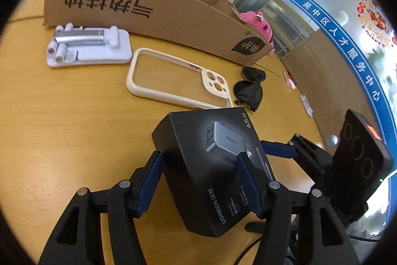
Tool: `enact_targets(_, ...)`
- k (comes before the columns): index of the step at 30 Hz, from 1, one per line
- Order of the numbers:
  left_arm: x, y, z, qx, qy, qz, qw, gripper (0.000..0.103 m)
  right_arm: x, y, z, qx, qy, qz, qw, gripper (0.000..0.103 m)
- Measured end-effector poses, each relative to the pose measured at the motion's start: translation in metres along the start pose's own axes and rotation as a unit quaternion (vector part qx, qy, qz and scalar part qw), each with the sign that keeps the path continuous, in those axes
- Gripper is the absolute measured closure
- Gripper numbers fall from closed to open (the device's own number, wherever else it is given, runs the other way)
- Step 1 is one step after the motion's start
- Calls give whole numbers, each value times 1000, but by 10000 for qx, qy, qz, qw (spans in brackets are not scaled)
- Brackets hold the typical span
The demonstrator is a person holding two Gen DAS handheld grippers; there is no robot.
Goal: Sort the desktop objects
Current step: 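Move the left tool to the black charger box and grasp it, then lift the black charger box with the left tool and carry it over the box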
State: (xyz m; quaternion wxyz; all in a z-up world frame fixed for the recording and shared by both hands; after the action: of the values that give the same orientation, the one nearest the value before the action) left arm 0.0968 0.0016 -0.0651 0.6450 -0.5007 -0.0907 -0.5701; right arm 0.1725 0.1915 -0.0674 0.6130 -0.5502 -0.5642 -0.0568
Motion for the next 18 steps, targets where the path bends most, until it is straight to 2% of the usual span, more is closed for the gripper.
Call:
enact_targets(5,-9,4,6,13,319,-74,9995,44,-12,3,3,-49,-34,-170,9998,0)
enact_targets(7,-7,3,6,-5,223,6,9998,47,-18,2,-1,-5,108,-97,9999,0)
enact_targets(9,-3,0,5,5,204,35,9998,57,-20,1,-2,-38,176,-23,9998,0)
enact_targets(13,10,-13,13,-187,77,216,9996,59,-20,-6,-9,104,489,121,9987,0)
enact_targets(18,44,-47,29,-531,46,823,9952,59,12,-40,-14,130,571,842,9947,0)
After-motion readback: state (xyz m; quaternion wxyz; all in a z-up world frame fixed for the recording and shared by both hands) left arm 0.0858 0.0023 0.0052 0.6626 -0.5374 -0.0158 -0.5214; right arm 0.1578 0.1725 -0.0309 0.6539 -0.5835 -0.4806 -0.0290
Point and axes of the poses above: each gripper's, at about its wrist camera, not at the fingertips, and x roughly against the way its jaws point, z to its right, y to its underside, the point moved 4 cm from there along -x, roughly the way its jaws point, and after that the axes turned 9 degrees about -x, right-handed, at the moved point
